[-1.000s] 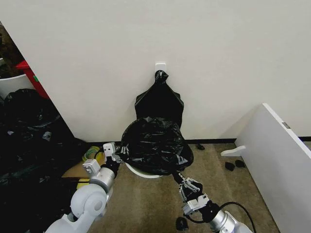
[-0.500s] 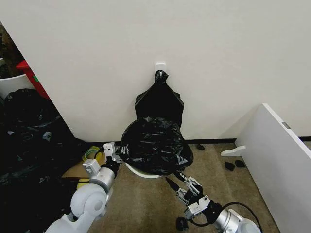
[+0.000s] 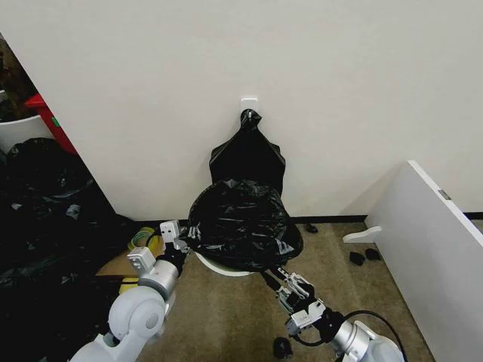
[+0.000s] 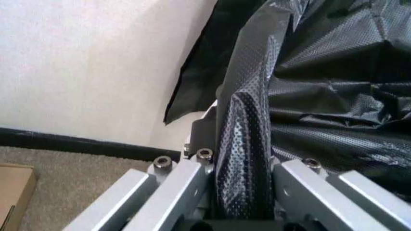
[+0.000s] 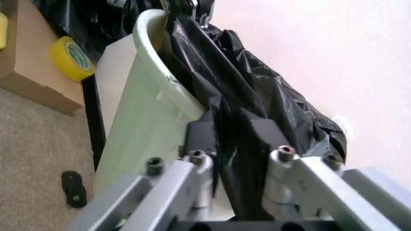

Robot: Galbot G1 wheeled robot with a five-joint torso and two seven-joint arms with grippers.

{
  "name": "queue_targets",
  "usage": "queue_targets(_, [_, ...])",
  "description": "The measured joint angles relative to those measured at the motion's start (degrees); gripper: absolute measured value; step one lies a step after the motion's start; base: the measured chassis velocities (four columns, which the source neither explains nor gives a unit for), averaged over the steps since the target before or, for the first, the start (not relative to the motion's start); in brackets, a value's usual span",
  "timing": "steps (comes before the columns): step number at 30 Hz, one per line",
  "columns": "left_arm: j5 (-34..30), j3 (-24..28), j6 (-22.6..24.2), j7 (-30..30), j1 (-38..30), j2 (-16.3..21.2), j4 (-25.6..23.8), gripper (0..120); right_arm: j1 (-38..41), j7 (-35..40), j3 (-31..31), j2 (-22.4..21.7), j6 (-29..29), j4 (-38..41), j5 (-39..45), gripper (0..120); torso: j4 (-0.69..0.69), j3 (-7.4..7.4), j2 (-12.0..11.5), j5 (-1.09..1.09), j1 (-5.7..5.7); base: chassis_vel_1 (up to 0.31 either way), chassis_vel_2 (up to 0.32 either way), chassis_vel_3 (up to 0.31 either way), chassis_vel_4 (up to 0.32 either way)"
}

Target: Place the garbage bag over the trash bin.

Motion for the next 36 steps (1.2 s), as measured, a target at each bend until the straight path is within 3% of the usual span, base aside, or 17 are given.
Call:
queue_targets(7, [0.0,0.2,0.06,-0.04,0.01,0.04,0.0,1,0.12,0.2,-0.97,0.1,-0.42,-0.13,1.9,6,0.0,0.0,0.0,0.0,0.0,0.0,0.0,0.0,0.0])
queue_targets(16, [-0.2,0.36,0.1,-0.37,0.05,0.02,-0.2,1,0.18,-2.52,-4.34,0.53,-0.04,-0.93,11.51,0,0.0,0.0,0.0,0.0,0.0,0.0,0.0,0.0,0.0])
queue_targets(17, [-0.7,0.33,0.1,-0.8,-0.01,-0.03,-0.37,1,0.15,-6.58,-5.14,0.46,1.36,-1.12,17.71,0,0.0,0.0,0.0,0.0,0.0,0.0,0.0,0.0,0.0])
queue_targets(18, [-0.7,0.33,0.1,-0.8,-0.01,-0.03,-0.37,1,0.15,-6.58,-5.14,0.46,1.36,-1.12,17.71,0,0.0,0.0,0.0,0.0,0.0,0.0,0.0,0.0,0.0])
queue_targets(21, [-1.94,0.33,0.29,-1.42,-0.27,-0.23,-0.86,1,0.24,-20.59,-5.86,0.09,5.17,-2.03,30.74,0,0.0,0.0,0.0,0.0,0.0,0.0,0.0,0.0,0.0])
queue_targets(25, [-3.01,0.42,0.76,-1.79,-0.5,-0.44,-1.31,1,0.81,-27.86,-5.16,0.03,5.7,-3.26,34.96,0,0.0,0.0,0.0,0.0,0.0,0.0,0.0,0.0,0.0])
queue_targets(29, [-5.18,0.44,2.11,-2.78,-0.57,-0.87,-2.85,1,2.03,-27.77,-3.74,0.33,5.73,-5.54,32.43,0,0.0,0.0,0.0,0.0,0.0,0.0,0.0,0.0,0.0])
queue_targets(31, [-6.48,0.57,3.51,-3.51,-0.5,-1.17,-4.13,1,3.72,-20.87,-1.73,1.06,5.74,-8.09,24.18,0,-0.01,0.0,0.0,0.0,0.0,0.0,0.0,0.0,0.0])
queue_targets(36, [-6.7,0.53,4.19,-3.94,-0.21,-1.36,-5.14,1,5.86,-11.83,-0.07,1.54,5.63,-11.5,15.67,0,0.0,0.0,0.0,0.0,0.0,0.0,0.0,0.0,0.0])
